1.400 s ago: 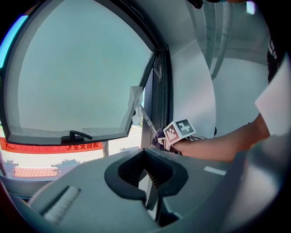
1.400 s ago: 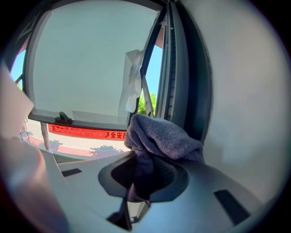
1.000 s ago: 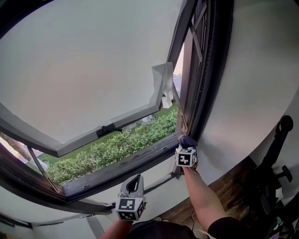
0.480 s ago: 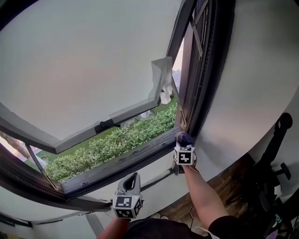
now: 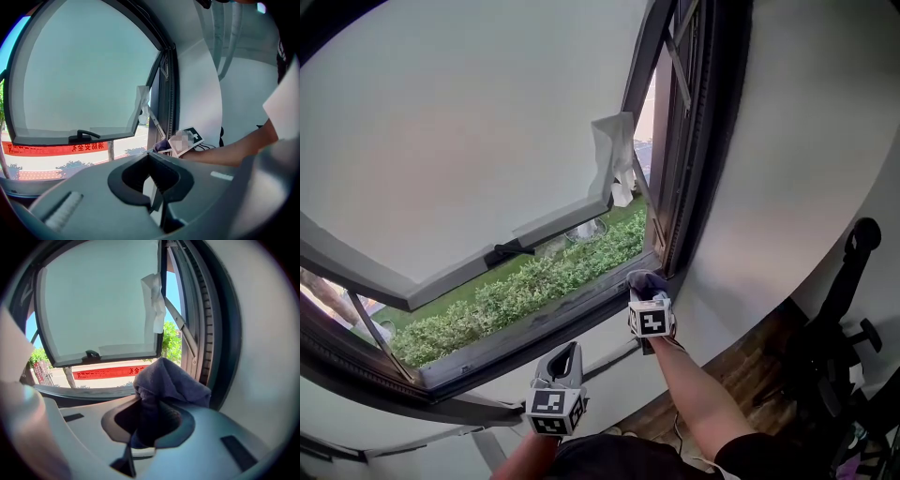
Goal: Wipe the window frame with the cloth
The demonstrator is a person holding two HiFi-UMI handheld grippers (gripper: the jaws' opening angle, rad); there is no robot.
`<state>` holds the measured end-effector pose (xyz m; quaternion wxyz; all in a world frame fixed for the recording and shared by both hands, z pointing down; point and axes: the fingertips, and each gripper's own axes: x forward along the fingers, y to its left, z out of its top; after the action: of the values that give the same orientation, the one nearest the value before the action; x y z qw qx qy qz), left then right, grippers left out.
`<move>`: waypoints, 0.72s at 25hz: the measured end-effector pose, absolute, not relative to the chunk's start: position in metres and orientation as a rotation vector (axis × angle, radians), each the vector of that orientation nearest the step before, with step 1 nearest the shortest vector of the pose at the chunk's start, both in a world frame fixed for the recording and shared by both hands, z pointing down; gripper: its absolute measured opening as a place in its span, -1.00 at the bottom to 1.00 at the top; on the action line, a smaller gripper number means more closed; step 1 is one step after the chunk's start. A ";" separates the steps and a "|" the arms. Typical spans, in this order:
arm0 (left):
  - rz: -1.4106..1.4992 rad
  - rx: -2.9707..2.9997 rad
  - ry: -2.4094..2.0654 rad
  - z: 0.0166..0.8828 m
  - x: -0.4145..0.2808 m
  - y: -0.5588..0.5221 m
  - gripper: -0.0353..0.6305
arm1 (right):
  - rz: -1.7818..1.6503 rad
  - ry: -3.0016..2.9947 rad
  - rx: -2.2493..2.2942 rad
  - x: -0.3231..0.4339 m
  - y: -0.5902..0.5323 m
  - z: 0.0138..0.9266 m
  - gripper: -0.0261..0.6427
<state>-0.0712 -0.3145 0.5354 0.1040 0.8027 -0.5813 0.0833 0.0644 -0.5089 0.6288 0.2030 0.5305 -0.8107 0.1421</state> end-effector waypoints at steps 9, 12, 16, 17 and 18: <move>0.197 2.358 -1.703 0.531 -0.075 -0.314 -0.87 | 0.095 -2.404 1.615 0.077 -0.460 0.571 -0.72; 0.172 2.378 -1.676 0.529 -0.066 -0.313 -0.87 | 0.013 -2.409 1.676 0.093 -0.428 0.553 -0.72; 0.154 2.417 -1.634 0.527 -0.054 -0.313 -0.87 | -0.013 -2.422 1.761 0.116 -0.388 0.533 -0.72; 0.151 2.428 -1.624 0.527 -0.050 -0.313 -0.87 | -0.023 -2.427 1.775 0.121 -0.378 0.528 -0.72; 0.147 2.441 -1.613 0.526 -0.046 -0.313 -0.87 | -0.035 -2.435 1.786 0.124 -0.369 0.524 -0.72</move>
<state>-0.0464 -0.3129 0.5261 0.1060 0.8285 -0.5476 0.0498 0.1242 -0.3693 0.5237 0.0608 0.5903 -0.8048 -0.0115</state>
